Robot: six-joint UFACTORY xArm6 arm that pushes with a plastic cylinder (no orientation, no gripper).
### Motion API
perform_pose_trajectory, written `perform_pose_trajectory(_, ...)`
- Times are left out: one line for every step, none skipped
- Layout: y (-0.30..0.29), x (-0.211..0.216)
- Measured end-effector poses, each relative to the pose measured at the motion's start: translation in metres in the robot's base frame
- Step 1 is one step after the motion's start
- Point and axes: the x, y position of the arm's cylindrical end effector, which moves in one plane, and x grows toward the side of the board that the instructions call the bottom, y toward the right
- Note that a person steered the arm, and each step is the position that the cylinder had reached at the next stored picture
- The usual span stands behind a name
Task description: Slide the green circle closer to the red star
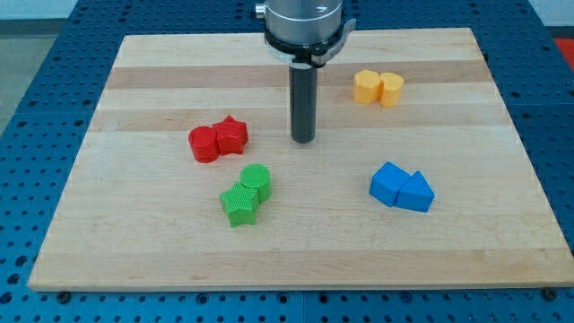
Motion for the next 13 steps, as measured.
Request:
perform_pose_trajectory(0.000,0.000)
perform_pose_trajectory(0.008,0.071)
perform_pose_trajectory(0.008,0.072)
perform_pose_trajectory(0.008,0.100)
perform_pose_trajectory(0.008,0.123)
perform_pose_trajectory(0.008,0.112)
perform_pose_trajectory(0.007,0.092)
perform_pose_trajectory(-0.002,0.092)
perform_pose_trajectory(-0.037,0.092)
perform_pose_trajectory(-0.038,0.092)
perform_pose_trajectory(-0.050,0.084)
perform_pose_trajectory(-0.058,0.081)
perform_pose_trajectory(-0.061,0.081)
